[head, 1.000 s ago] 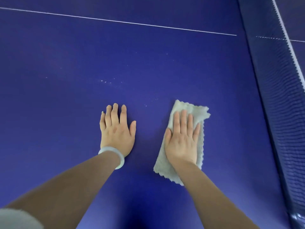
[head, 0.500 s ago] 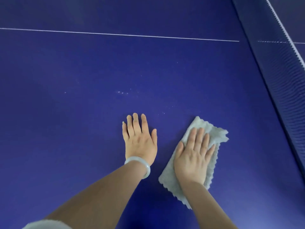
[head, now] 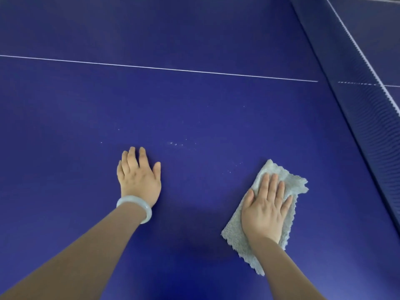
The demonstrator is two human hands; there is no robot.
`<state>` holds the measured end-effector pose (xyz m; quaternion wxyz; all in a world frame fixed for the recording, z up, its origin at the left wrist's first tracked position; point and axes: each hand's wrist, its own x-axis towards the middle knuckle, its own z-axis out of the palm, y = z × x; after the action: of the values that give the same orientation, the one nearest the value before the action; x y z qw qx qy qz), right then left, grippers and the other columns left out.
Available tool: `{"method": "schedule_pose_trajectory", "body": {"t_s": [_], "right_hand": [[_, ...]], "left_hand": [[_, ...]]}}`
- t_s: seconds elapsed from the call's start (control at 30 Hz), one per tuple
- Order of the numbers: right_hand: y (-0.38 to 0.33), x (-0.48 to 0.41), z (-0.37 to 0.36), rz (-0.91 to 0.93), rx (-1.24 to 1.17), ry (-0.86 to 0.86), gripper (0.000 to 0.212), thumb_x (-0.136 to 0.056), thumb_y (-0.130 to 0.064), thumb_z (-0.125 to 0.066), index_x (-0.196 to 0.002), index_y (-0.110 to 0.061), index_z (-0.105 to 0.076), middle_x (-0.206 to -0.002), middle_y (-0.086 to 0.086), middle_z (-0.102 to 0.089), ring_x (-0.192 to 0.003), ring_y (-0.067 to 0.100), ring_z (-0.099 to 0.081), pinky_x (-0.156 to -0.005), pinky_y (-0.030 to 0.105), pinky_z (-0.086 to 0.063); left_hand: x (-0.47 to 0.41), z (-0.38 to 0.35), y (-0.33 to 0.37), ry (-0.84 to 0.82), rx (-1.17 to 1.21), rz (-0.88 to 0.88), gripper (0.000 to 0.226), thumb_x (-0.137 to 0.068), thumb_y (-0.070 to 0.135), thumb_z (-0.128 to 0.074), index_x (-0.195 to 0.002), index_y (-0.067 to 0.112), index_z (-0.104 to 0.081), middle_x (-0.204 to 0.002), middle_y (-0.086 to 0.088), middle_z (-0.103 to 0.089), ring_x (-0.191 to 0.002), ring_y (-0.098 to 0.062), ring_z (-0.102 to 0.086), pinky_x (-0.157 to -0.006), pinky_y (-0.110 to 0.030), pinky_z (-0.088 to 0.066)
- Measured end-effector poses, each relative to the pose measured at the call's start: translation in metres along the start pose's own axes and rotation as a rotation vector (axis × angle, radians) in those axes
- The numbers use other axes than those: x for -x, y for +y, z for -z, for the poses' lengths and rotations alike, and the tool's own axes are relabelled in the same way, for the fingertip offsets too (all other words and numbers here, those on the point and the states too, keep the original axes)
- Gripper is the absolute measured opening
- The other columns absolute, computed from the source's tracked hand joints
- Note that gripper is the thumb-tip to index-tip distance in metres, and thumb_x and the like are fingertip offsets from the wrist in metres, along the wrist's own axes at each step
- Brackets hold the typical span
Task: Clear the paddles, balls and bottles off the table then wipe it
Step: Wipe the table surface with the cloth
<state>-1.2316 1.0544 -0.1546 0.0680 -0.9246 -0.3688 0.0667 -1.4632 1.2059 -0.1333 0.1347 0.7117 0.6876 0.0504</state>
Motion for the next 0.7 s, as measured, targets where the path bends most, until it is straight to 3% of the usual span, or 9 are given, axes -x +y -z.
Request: {"method": "schedule_pose_trajectory", "body": {"t_s": [0.33,0.47,0.53,0.7], "right_hand": [[-0.056,-0.083,0.002,-0.115,-0.015,0.014,0.064,-0.102,-0.04,-0.015,-0.158,-0.013,0.0,-0.166,0.008,0.003,-0.153,0.026,0.006,-0.122,0.053,0.003],[-0.09,-0.105,-0.004,0.31,0.005,-0.068,0.063,-0.102,-0.042,-0.009,-0.158,-0.018,0.007,-0.165,0.0,0.011,-0.152,0.019,0.013,-0.122,0.045,0.012],[-0.075,-0.119,0.0,0.397,0.019,-0.081,0.062,-0.101,-0.044,-0.007,-0.158,-0.022,0.005,-0.165,-0.004,0.01,-0.152,0.015,0.013,-0.123,0.043,0.012],[-0.049,-0.197,0.014,0.217,-0.009,-0.053,0.059,-0.104,-0.04,-0.013,-0.159,-0.02,-0.003,-0.166,0.0,0.001,-0.153,0.018,0.005,-0.123,0.047,0.006]], "left_hand": [[-0.009,-0.015,0.009,0.082,-0.126,0.064,0.069,-0.099,0.045,-0.015,-0.155,0.006,-0.019,-0.161,-0.018,-0.019,-0.15,-0.035,-0.009,-0.122,-0.05,-0.005],[-0.009,-0.015,0.01,0.073,-0.145,0.08,0.067,-0.1,0.045,-0.016,-0.156,0.008,-0.015,-0.163,-0.014,-0.014,-0.151,-0.032,-0.005,-0.123,-0.048,-0.002],[-0.01,-0.015,0.011,0.072,-0.149,0.082,0.069,-0.098,0.047,-0.012,-0.156,0.009,-0.015,-0.163,-0.013,-0.014,-0.152,-0.031,-0.004,-0.123,-0.048,-0.002],[-0.01,-0.017,0.01,0.089,-0.15,0.077,0.069,-0.098,0.046,-0.012,-0.155,0.007,-0.02,-0.161,-0.016,-0.02,-0.15,-0.032,-0.011,-0.123,-0.05,-0.007]]}}
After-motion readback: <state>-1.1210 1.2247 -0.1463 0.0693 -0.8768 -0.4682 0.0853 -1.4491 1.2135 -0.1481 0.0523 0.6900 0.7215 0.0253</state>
